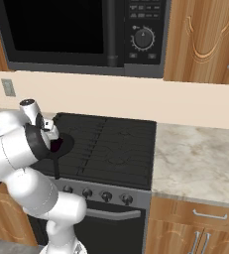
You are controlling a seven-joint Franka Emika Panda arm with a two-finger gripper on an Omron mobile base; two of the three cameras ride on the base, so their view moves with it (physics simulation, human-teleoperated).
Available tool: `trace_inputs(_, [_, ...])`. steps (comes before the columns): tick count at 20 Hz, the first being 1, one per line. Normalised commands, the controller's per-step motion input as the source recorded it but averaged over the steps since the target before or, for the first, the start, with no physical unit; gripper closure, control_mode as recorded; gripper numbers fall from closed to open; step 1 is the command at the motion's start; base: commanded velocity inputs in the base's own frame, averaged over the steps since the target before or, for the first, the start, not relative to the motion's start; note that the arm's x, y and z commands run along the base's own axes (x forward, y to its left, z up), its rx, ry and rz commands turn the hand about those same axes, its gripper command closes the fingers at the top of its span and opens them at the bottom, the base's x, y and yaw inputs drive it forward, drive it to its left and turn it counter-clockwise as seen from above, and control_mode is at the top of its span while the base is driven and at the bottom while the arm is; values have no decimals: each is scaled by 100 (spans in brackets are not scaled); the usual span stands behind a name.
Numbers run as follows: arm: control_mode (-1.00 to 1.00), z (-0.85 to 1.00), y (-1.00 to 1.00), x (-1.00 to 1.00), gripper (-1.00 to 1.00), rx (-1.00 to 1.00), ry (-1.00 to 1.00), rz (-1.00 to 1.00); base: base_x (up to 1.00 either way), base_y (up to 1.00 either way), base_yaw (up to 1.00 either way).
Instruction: Put the eggplant and bell pepper in the pan. Then turn on the front left burner and set the heat to medium.
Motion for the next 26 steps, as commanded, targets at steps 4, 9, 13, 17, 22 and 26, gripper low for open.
trace_inputs(4, [-100, 0, 0, 9, -100, 0, 0, 0, 0, 0, 0])
trace_inputs(9, [-100, 12, 0, 13, -100, 0, 0, 0, 0, 0, 0])
trace_inputs(13, [-100, 47, 0, -12, -100, 2, -3, 0, 0, 0, 0])
trace_inputs(17, [-100, 24, 0, -78, -100, 5, -12, 0, 0, 0, 0])
trace_inputs(22, [-100, 1, 0, -87, -100, 7, -19, -4, 0, 0, 0])
trace_inputs(26, [-100, 0, 1, -89, -100, 7, -21, -15, 0, 0, 0])
